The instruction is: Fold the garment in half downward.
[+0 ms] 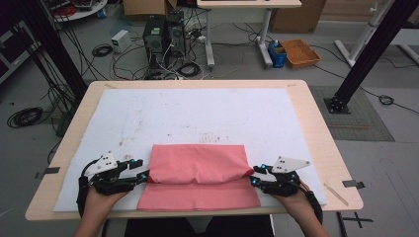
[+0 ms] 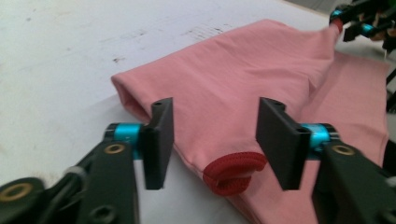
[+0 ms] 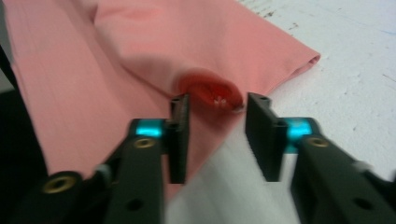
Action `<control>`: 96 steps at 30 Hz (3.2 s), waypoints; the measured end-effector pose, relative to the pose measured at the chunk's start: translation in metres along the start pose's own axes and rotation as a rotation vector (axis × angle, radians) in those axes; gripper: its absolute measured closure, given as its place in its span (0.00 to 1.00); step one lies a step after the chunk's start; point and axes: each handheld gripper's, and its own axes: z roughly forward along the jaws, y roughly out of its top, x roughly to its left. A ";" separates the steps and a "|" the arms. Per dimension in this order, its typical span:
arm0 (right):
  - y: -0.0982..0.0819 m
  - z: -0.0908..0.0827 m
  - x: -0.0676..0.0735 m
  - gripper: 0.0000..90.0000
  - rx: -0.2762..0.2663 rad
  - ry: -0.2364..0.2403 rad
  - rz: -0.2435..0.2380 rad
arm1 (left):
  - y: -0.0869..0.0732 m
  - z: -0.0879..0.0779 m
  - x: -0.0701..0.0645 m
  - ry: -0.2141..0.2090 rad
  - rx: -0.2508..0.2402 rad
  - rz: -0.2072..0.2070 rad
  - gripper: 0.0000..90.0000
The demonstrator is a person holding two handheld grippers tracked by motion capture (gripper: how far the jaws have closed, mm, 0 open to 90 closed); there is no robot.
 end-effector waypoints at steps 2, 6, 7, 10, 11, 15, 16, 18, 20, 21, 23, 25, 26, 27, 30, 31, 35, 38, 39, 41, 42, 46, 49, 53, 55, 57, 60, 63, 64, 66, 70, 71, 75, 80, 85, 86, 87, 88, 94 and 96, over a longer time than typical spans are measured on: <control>0.000 -0.006 -0.002 0.58 -0.023 -0.005 0.027 | 0.001 -0.001 0.000 -0.001 -0.001 -0.028 0.45; -0.001 -0.012 -0.008 0.57 -0.048 -0.022 0.060 | 0.001 0.010 -0.007 0.012 0.053 -0.001 0.42; -0.002 -0.011 -0.009 0.57 -0.048 -0.022 0.060 | 0.001 0.013 -0.009 0.007 0.066 0.007 0.42; -0.002 -0.003 -0.008 0.58 -0.013 -0.004 0.053 | -0.001 0.019 -0.013 0.015 0.101 0.020 0.42; -0.002 0.000 -0.008 0.59 -0.002 0.000 0.046 | -0.001 0.020 -0.013 0.017 0.109 0.014 0.43; -0.002 0.006 -0.009 0.65 0.020 0.004 0.040 | -0.003 0.022 -0.012 0.034 0.138 0.009 0.50; -0.002 0.007 -0.009 0.67 0.017 0.005 0.038 | -0.003 0.024 -0.011 0.043 0.155 0.008 0.50; -0.001 0.010 -0.008 0.70 0.028 0.015 0.027 | -0.004 0.026 -0.012 0.038 0.173 0.017 0.54; -0.001 0.011 -0.007 0.73 0.041 0.019 0.013 | -0.004 0.028 -0.015 0.047 0.194 0.039 0.56; -0.001 0.011 -0.006 0.75 0.045 0.021 0.009 | -0.004 0.029 -0.016 0.046 0.200 0.046 0.58; -0.001 0.012 -0.005 0.80 0.048 0.027 0.000 | -0.004 0.029 -0.017 0.046 0.205 0.054 0.61; -0.001 0.011 -0.004 0.85 0.054 0.025 -0.007 | -0.004 0.027 -0.016 0.044 0.208 0.050 0.63; -0.001 0.012 -0.003 0.88 0.057 0.025 -0.014 | -0.005 0.026 -0.016 0.043 0.209 0.042 0.64; -0.001 0.012 -0.002 0.90 0.060 0.024 -0.018 | -0.005 0.026 -0.016 0.044 0.210 0.041 0.66; -0.001 0.012 0.000 0.94 0.065 0.021 -0.035 | -0.006 0.025 -0.017 0.036 0.219 0.053 0.81; -0.001 0.012 0.001 0.94 0.062 0.020 -0.037 | -0.006 0.025 -0.018 0.040 0.221 0.056 0.84; -0.001 0.010 0.000 0.95 0.046 0.015 -0.039 | -0.005 0.024 -0.019 0.037 0.215 0.056 0.94; 0.000 0.005 0.000 0.95 0.027 0.009 -0.039 | -0.003 0.020 -0.019 0.019 0.184 0.060 0.95; 0.000 0.003 0.001 0.95 0.018 0.008 -0.035 | -0.003 0.017 -0.018 0.009 0.173 0.056 0.95; 0.000 -0.001 0.002 0.95 0.001 0.005 -0.037 | -0.002 0.012 -0.017 -0.009 0.146 0.050 0.95; 0.000 -0.003 0.004 0.95 -0.004 0.002 -0.041 | -0.002 0.009 -0.017 -0.019 0.134 0.046 0.95; -0.003 -0.011 0.011 0.95 -0.018 -0.002 -0.037 | -0.004 -0.001 -0.022 -0.059 0.111 0.055 0.95; -0.008 -0.018 0.018 0.95 -0.018 0.000 -0.042 | -0.008 -0.008 -0.028 -0.082 0.104 0.060 0.95; -0.014 -0.023 0.029 0.95 -0.013 0.008 -0.048 | -0.012 -0.012 -0.035 -0.104 0.109 0.070 0.95; -0.017 -0.027 0.035 0.95 -0.008 0.009 -0.053 | -0.014 -0.013 -0.037 -0.108 0.117 0.074 0.95; -0.018 -0.029 0.038 0.95 -0.011 0.008 -0.061 | -0.016 -0.015 -0.039 -0.111 0.122 0.076 0.95; -0.021 -0.033 0.042 0.95 -0.013 0.005 -0.053 | -0.020 -0.018 -0.042 -0.109 0.130 0.074 0.95; -0.025 -0.035 0.045 0.95 -0.010 -0.009 -0.049 | -0.023 -0.020 -0.046 -0.106 0.143 0.086 0.95; -0.027 -0.035 0.047 0.95 -0.004 -0.008 -0.046 | -0.024 -0.021 -0.048 -0.108 0.142 0.086 0.95; -0.029 -0.036 0.050 0.95 0.003 -0.010 -0.054 | -0.026 -0.022 -0.050 -0.120 0.141 0.085 0.95; -0.030 -0.040 0.054 0.95 -0.005 -0.007 -0.060 | -0.028 -0.024 -0.051 -0.131 0.147 0.088 0.95; -0.031 -0.041 0.055 0.95 -0.001 -0.006 -0.053 | -0.029 -0.023 -0.051 -0.137 0.151 0.087 0.95; -0.036 -0.041 0.052 0.80 0.001 -0.018 -0.030 | -0.030 -0.021 -0.051 -0.112 0.151 0.075 0.77; -0.032 -0.048 0.044 0.61 -0.051 -0.043 0.012 | -0.025 -0.018 -0.054 -0.099 0.137 0.088 0.51; -0.021 -0.043 0.030 0.50 -0.036 -0.076 0.013 | -0.016 -0.016 -0.045 -0.068 0.125 0.084 0.41; -0.018 -0.041 0.027 0.48 -0.032 -0.086 0.008 | -0.013 -0.016 -0.042 -0.055 0.118 0.078 0.40; -0.015 -0.040 0.023 0.47 -0.028 -0.089 0.012 | -0.009 -0.014 -0.039 -0.039 0.110 0.081 0.40; -0.011 -0.037 0.019 0.46 -0.028 -0.095 0.011 | -0.006 -0.013 -0.037 -0.028 0.107 0.077 0.39; 0.012 -0.017 0.001 0.44 -0.015 -0.095 0.016 | 0.011 0.003 -0.016 0.027 0.095 0.056 0.38; 0.020 -0.008 -0.004 0.44 -0.011 -0.091 0.018 | 0.015 0.009 -0.008 0.040 0.107 0.046 0.38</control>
